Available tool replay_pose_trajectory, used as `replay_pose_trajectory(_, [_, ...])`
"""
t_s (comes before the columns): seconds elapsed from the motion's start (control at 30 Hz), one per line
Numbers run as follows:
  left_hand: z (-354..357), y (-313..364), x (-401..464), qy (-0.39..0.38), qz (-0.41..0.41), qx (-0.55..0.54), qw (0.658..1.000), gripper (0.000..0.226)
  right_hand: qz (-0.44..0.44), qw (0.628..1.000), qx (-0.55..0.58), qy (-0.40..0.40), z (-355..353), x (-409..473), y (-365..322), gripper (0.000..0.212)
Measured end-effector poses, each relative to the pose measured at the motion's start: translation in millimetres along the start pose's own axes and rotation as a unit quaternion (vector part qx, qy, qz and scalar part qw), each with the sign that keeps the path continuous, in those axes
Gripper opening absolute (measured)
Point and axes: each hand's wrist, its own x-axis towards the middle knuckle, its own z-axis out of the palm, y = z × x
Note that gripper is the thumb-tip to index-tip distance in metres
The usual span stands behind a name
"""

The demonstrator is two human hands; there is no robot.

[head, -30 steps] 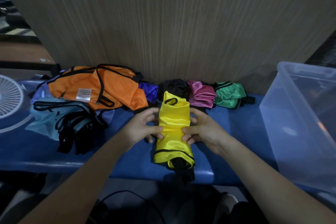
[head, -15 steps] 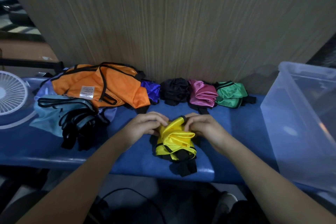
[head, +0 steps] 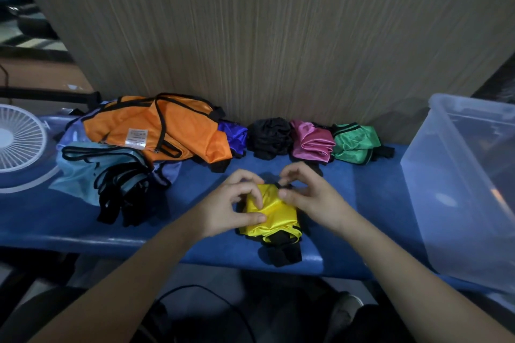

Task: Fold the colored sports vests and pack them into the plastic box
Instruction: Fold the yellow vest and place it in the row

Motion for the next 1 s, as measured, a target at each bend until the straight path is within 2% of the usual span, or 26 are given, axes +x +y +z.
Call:
replay_pose_trajectory(0.1, [-1,2,-4,-0.014,0.005,0.029,0.999,0.027,-0.056,0.990,-0.110,-0.061,-4,-4,3,0.037])
replay_pose_trajectory(0.2, [0,3,-8,-0.023,0.010,0.076,0.997,0.040,-0.068,0.976,-0.197,-0.067,-4,-11,0,0.049])
replay_pose_trajectory(0.33, [7,3,-12,0.000,0.023,0.147,0.989,0.039,-0.064,0.951,-0.289,-0.088,-4,-22,-5,0.069])
replay_pose_trajectory(0.53, [16,2,-12,0.039,0.000,0.165,0.986,0.036,-0.064,0.922,-0.378,-0.054,13,-28,-5,0.065])
replay_pose_trajectory(0.7, [24,4,-2,0.074,-0.024,0.151,0.986,0.035,-0.127,0.871,-0.475,0.002,11,-31,-10,0.055])
replay_pose_trajectory(0.87, [44,12,21,0.098,-0.012,0.142,0.985,0.041,-0.141,0.889,-0.436,0.012,10,-41,-16,0.042])
replay_pose_trajectory(1.0, [69,22,43,0.094,-0.004,0.114,0.989,0.041,-0.104,0.870,-0.480,0.045,0,-50,-11,0.054])
